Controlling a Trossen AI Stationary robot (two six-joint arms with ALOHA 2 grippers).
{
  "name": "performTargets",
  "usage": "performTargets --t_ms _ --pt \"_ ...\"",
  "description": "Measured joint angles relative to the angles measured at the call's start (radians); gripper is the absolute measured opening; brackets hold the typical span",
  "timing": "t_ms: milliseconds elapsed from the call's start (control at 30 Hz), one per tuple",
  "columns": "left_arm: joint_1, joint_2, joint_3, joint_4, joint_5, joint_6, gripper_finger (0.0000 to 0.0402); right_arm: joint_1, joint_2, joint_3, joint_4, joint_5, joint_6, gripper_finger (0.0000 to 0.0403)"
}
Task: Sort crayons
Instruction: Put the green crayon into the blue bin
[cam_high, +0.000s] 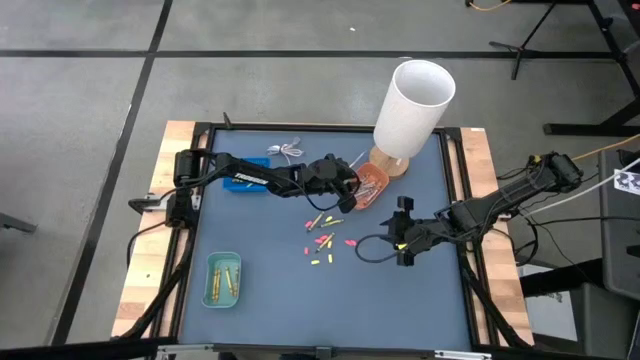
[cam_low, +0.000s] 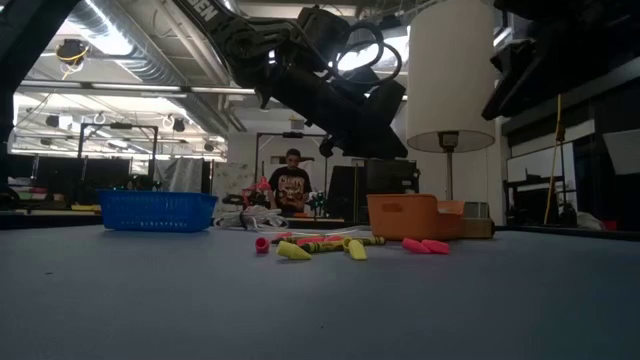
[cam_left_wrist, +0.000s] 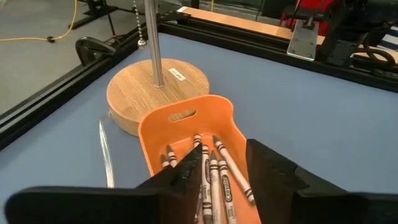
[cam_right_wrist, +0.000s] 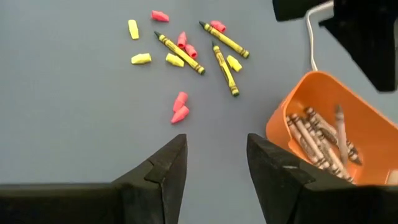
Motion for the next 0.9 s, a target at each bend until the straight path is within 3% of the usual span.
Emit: performTargets --t_ms 200,433,733,900 --pt "-0.003 -0.026 0.000 -0.026 0.051 -0.002 0.0113 0.000 0.000 0.000 0.038 0.025 -0.045 0.0166" --pt "-0.039 -0.177 0.000 -0.307 0.092 -0.003 0.0111 -0.002 0.008 0.000 0.131 0.044 -0.131 0.0166" --pt "-0.214 -0.428 0.000 -0.635 -0.077 -0.034 0.0111 -0.102 0.084 0.000 0.305 0.020 -0.229 0.0166" --pt "-0.355 -0.529 0.001 -0.744 -0.167 -0.088 0.0111 -0.197 0.172 0.000 0.402 -0.092 -0.245 0.0166"
